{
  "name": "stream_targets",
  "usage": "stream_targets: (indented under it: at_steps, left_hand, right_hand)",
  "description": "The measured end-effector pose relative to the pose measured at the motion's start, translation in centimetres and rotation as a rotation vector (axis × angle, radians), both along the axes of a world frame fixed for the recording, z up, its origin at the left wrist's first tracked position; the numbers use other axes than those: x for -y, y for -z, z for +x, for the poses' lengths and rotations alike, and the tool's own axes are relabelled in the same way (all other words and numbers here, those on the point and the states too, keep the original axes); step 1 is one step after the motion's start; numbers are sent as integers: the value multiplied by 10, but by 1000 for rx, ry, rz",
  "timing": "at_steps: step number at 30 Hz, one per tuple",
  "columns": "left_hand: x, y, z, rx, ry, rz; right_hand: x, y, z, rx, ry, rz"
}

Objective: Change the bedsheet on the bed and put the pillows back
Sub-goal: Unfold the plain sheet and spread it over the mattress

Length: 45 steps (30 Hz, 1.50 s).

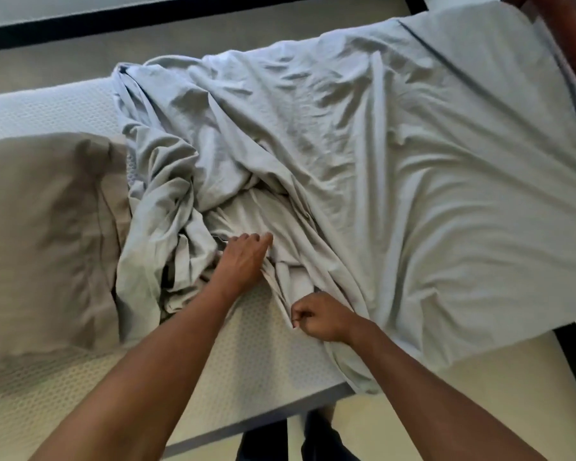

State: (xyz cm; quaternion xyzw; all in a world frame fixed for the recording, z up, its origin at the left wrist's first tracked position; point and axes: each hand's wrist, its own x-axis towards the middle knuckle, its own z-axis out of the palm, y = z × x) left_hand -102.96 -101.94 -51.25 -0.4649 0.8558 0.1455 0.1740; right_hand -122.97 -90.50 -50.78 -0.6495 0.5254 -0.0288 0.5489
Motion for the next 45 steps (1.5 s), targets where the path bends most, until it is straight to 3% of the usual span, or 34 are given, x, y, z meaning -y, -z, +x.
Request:
stream_targets:
  at_steps: [3, 5, 10, 12, 15, 17, 19, 22, 26, 28, 31, 33, 35, 37, 40, 45]
  left_hand:
    - [-45, -23, 17, 122, 281, 46]
    - [-81, -37, 34, 381, 353, 228]
    - [-138, -57, 74, 927, 197, 613]
    - [-153, -56, 89, 1028, 176, 755]
    - [-168, -44, 108, 1103, 173, 811]
    - [-172, -37, 113, 1037, 91, 749]
    - [-184, -24, 118, 782, 117, 608]
    - [-211, -16, 117, 541, 249, 514]
    - [-266, -18, 101, 598, 449, 662]
    - [-279, -10, 93, 659, 397, 760]
    - [-297, -1, 85, 621, 331, 752]
    - [-310, 4, 84, 551, 254, 582]
    - [-322, 6, 85, 404, 224, 360]
    - [-329, 17, 92, 309, 249, 224]
    - [-339, 28, 95, 282, 268, 276]
    - [-349, 56, 104, 48, 284, 308]
  right_hand:
    - [-15, -13, -3, -51, 28, 109]
    - [-28, -24, 0, -158, 94, 14]
    - [-79, -4, 16, -317, -120, -99]
    - [-108, 16, 27, -481, -226, -138]
    - [-143, 36, 48, -665, -194, -325]
    - [-154, 40, 58, -671, -129, -468]
    - [-172, 39, 62, -628, -81, -530]
    - [-185, 37, 54, -550, 13, -401]
    - [-212, 28, 34, -346, 113, -214]
    - [-226, 17, 29, -303, 188, -202]
    - [-248, 10, 28, -406, 646, -125]
    - [-259, 24, 20, -446, 1052, 183]
    - [-268, 44, 13, -273, 1316, 512]
    - [-275, 64, 14, 46, 1526, 651]
    - [-269, 70, 25, 309, 1605, 595]
    - [-270, 87, 29, 241, 1676, 398]
